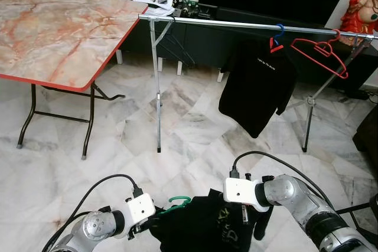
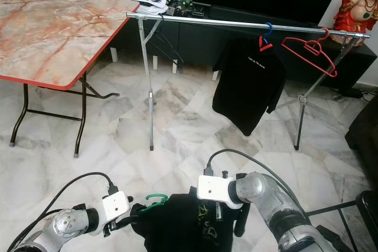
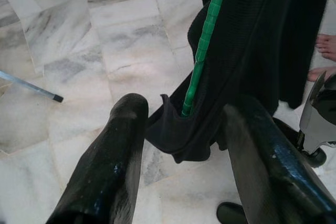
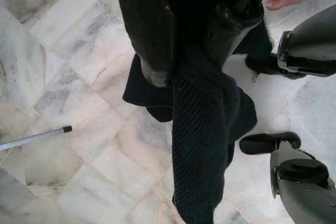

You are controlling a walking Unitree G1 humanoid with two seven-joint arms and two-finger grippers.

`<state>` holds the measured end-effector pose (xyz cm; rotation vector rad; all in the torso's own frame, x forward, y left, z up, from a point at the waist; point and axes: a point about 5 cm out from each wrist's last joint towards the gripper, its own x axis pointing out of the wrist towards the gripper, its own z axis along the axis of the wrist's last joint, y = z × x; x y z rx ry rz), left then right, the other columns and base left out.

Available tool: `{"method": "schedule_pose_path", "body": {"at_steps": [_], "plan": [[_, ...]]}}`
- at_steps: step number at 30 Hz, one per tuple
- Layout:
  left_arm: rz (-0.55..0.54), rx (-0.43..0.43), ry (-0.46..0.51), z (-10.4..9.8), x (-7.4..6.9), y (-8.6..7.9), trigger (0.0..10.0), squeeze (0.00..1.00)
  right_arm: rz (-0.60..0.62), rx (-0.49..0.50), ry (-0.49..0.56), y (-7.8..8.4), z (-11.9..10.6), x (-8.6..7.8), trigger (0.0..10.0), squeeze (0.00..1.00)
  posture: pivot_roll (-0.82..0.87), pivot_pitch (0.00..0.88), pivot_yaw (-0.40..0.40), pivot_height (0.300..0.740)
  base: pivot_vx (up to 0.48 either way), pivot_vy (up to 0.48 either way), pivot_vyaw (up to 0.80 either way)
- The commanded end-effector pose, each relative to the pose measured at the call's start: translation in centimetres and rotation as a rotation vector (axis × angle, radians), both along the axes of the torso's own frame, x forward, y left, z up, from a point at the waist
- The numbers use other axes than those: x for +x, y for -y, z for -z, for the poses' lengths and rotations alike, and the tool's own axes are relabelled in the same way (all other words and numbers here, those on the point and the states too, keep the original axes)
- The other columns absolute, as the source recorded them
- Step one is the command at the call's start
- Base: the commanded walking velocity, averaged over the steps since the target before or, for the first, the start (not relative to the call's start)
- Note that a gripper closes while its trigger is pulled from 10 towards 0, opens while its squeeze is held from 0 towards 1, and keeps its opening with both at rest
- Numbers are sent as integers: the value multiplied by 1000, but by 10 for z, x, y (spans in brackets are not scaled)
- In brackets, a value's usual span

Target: Hang hanger

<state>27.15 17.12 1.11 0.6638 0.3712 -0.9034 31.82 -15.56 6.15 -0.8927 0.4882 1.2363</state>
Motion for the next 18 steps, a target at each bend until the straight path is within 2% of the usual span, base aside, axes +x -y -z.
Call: {"method": "schedule_pose_path", "body": {"at_steps": [1, 6, 12, 18], "plan": [[25, 19, -10, 2, -1, 2, 10000, 0, -18, 5, 16, -1, -4, 2, 10000, 0, 62, 100, -138, 740, 0, 0, 0], [37, 28, -21, 1, 0, 1, 10000, 0, -25, 33, 28, -5, -7, 2, 10000, 0, 64, 100, -134, 740, 0, 0, 0], [56, 33, -39, 3, -3, 1, 10000, 0, -87, 141, -9, -13, -20, 1, 10000, 0, 62, 101, -134, 740, 0, 0, 0], [62, 41, -55, 4, -3, 1, 10000, 0, -86, 138, -9, -11, -22, 3, 10000, 0, 61, 102, -133, 740, 0, 0, 0]]}}
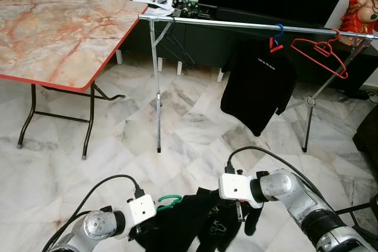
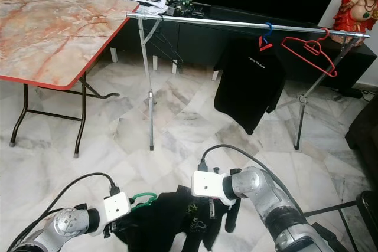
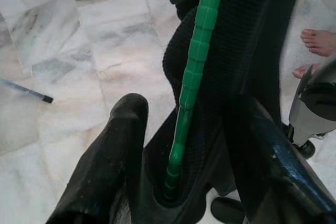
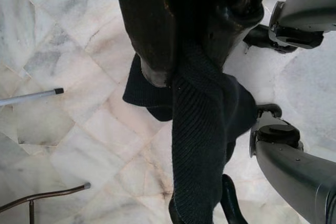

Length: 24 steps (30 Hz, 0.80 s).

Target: Hang hanger

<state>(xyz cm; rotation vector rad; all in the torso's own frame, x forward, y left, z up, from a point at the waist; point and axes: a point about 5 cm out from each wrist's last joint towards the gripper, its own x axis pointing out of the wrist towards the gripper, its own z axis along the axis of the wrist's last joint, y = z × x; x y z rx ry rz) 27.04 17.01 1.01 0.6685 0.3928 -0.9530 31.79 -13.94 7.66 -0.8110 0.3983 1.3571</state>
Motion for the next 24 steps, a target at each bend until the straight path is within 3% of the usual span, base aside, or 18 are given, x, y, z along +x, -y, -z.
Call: {"method": "schedule_pose_path", "body": {"at_steps": [1, 8, 9, 10, 11, 13, 14, 24], "plan": [[23, 41, -24, 3, -2, -1, 10000, 0, 16, 27, 20, 5, -7, 3, 10000, 0, 61, 102, -133, 740, 0, 0, 0], [32, 101, -13, 3, -1, -7, 9529, 0, 9, 13, 8, 7, -5, 1, 10000, 0, 64, 103, -135, 740, 0, 0, 0], [32, 121, -14, 5, -2, -9, 6706, 0, 10, 11, 8, 7, -5, 1, 10000, 0, 65, 103, -134, 740, 0, 0, 0], [32, 121, -14, 5, -2, -9, 6706, 0, 10, 11, 8, 7, -5, 1, 10000, 0, 65, 103, -134, 740, 0, 0, 0], [31, 142, -17, 6, -3, -12, 3451, 0, 12, 10, 8, 7, -5, 1, 10000, 0, 67, 103, -134, 740, 0, 0, 0], [31, 146, -19, 7, -4, -14, 3451, 0, 13, 11, 8, 7, -5, 1, 10000, 0, 67, 103, -134, 740, 0, 0, 0], [28, 151, -18, 7, -4, -14, 0, 0, 13, 10, 7, 7, -5, 1, 10000, 0, 66, 104, -135, 740, 0, 0, 0], [16, 152, -5, 8, -4, -13, 0, 0, 16, 10, 8, 6, -4, 1, 10000, 0, 67, 105, -136, 740, 0, 0, 0]]}}
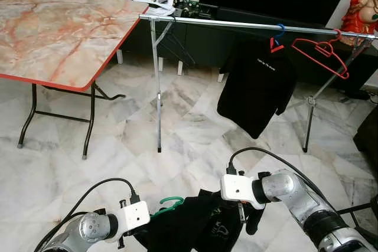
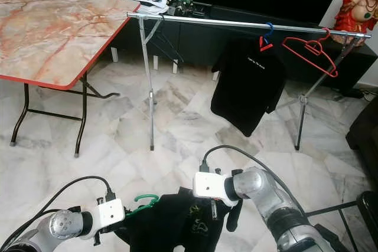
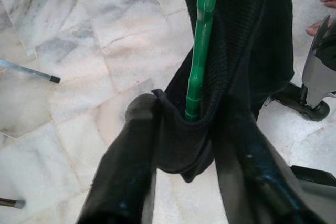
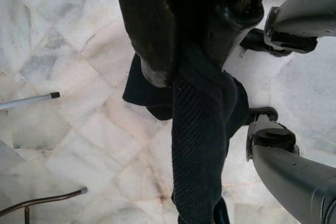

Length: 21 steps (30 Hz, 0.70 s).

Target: Hang hanger

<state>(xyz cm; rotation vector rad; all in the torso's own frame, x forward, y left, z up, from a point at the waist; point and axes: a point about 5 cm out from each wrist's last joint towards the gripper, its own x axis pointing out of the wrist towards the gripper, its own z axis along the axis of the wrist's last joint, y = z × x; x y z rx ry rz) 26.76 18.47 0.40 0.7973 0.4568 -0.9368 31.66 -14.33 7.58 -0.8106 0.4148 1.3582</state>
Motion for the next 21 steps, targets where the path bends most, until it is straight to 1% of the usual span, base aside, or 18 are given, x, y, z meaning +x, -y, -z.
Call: {"method": "schedule_pose_path", "body": {"at_steps": [1, 8, 15, 19, 21], "plan": [[-1, 5, -1, 1, 0, 2, 0, 0, 13, 18, 18, 3, -5, 2, 10000, 0, 67, 105, -136, 740, 0, 0, 0], [-9, 4, 11, 1, 2, 2, 0, 0, 18, 10, 6, 3, 0, 0, 10000, 0, 68, 105, -136, 740, 0, 0, 0], [-19, -2, 17, 0, 2, 2, 0, 0, 33, -33, -10, 7, 9, -4, 10000, 0, 73, 106, -137, 740, 0, 0, 0], [-17, -4, 17, 0, 2, 2, 0, 0, 38, -33, -21, 8, 11, -5, 10000, 0, 73, 106, -137, 740, 0, 0, 0], [-20, -3, 18, 0, 2, 2, 0, 0, 40, -49, -29, 9, 14, -7, 10000, 0, 71, 108, -136, 740, 0, 0, 0]]}}
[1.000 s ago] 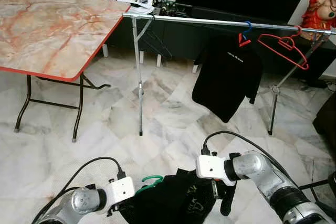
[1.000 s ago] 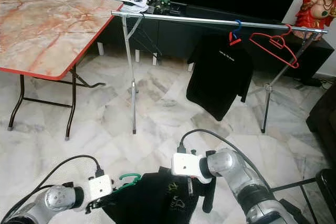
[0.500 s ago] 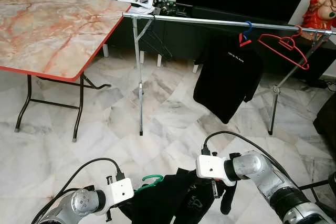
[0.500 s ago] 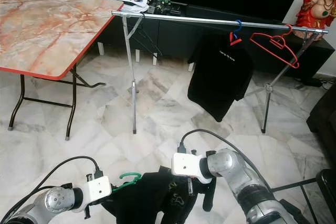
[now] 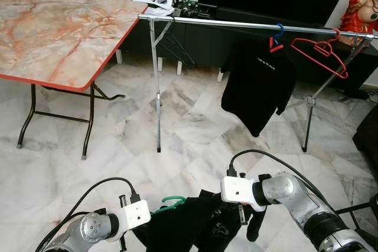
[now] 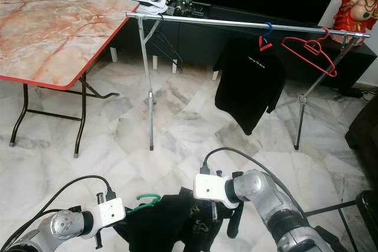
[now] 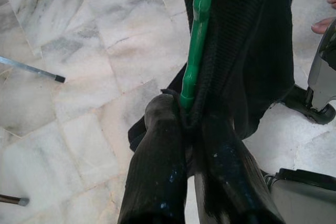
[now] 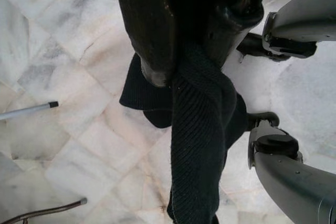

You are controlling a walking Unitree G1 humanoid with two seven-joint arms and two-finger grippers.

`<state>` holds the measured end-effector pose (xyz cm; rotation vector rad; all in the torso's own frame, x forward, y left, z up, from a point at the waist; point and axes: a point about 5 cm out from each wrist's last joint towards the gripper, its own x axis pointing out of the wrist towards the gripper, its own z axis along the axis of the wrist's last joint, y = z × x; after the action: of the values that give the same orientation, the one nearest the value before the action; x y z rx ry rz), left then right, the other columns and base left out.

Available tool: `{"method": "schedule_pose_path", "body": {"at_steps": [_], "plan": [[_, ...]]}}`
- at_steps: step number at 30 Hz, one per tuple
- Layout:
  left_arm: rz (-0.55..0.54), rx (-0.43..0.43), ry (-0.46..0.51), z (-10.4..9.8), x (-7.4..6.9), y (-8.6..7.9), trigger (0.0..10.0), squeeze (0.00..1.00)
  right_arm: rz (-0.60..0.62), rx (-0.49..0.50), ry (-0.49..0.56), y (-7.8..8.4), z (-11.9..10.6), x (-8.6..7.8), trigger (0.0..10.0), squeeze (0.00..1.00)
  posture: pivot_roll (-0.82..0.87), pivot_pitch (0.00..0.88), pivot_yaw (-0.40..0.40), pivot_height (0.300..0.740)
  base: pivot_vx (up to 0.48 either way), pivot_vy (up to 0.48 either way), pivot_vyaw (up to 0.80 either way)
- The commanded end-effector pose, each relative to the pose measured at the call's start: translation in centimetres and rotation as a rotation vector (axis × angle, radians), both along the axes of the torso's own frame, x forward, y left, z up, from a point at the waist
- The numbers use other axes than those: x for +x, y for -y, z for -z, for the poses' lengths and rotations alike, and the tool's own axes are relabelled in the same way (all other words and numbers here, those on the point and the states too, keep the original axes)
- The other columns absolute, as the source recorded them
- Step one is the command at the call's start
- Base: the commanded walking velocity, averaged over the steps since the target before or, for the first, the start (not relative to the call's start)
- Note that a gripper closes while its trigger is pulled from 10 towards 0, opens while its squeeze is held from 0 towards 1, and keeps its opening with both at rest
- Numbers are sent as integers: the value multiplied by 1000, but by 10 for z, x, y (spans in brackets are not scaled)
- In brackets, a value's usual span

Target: Hang hanger

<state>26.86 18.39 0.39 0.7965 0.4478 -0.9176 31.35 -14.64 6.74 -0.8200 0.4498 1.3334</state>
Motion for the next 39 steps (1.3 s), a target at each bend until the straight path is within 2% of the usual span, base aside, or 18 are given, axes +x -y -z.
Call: {"method": "schedule_pose_path", "body": {"at_steps": [1, 13, 14, 15, 16, 17, 18, 19, 26, 27, 28, 29, 36, 37, 39], "plan": [[-7, 1, 5, 0, 2, 1, 0, 0, 14, -34, -22, 7, 8, -4, 10000, 0, 71, 108, -136, 740, 0, 0, 0], [-16, 9, 1, 1, 1, 0, 0, 0, 28, -82, -56, 13, 21, -12, 10000, 0, 74, 108, -135, 740, 0, 0, 0], [-16, 7, 3, 1, 1, 1, 2000, 0, 28, -81, -56, 13, 21, -12, 10000, 0, 73, 108, -135, 740, 0, 0, 0], [-15, 3, 10, 1, 1, 1, 5765, 0, 29, -80, -55, 13, 21, -12, 10000, 0, 73, 108, -135, 740, 0, 0, 0], [-21, -19, 24, -1, 3, 3, 10000, 0, 30, -77, -54, 12, 21, -12, 10000, 0, 73, 108, -136, 740, 0, 0, 0], [-22, -27, 24, -2, 3, 4, 9451, 0, 30, -76, -53, 12, 21, -11, 10000, 0, 73, 107, -136, 740, 0, 0, 0], [-22, -31, 23, -2, 4, 5, 9451, 0, 31, -76, -53, 12, 20, -11, 10000, 0, 74, 108, -136, 740, 0, 0, 0], [-21, -35, 22, -3, 4, 5, 0, 0, 31, -76, -52, 11, 20, -11, 10000, 0, 73, 108, -136, 740, 0, 0, 0], [-17, -33, 28, -3, 4, 5, 0, 0, 27, -76, -57, 11, 21, -12, 10000, 0, 76, 108, -138, 740, 0, 0, 0], [-14, -42, 13, -2, 3, 5, 4392, 0, 25, -76, -58, 10, 22, -12, 10000, 0, 76, 108, -138, 740, 0, 0, 0], [-10, -45, 8, -1, 2, 6, 4392, 0, 25, -75, -59, 10, 22, -12, 10000, 0, 76, 109, -138, 740, 0, 0, 0], [-5, -46, 8, -1, 1, 7, 10000, 0, 25, -74, -59, 10, 22, -12, 10000, 0, 76, 109, -138, 740, 0, 0, 0], [-3, -54, 2, -1, 1, 8, 10000, 0, 24, -70, -58, 9, 22, -12, 10000, 0, 75, 108, -138, 740, 0, 0, 0], [-19, -82, -10, -2, 2, 8, 10000, 1000, 25, -70, -58, 9, 22, -12, 10000, 0, 74, 109, -138, 740, 0, 0, 0], [-32, -104, -21, -3, 3, 8, 10000, 1000, 25, -70, -57, 9, 22, -12, 10000, 0, 74, 109, -138, 740, 0, 0, 0]]}}
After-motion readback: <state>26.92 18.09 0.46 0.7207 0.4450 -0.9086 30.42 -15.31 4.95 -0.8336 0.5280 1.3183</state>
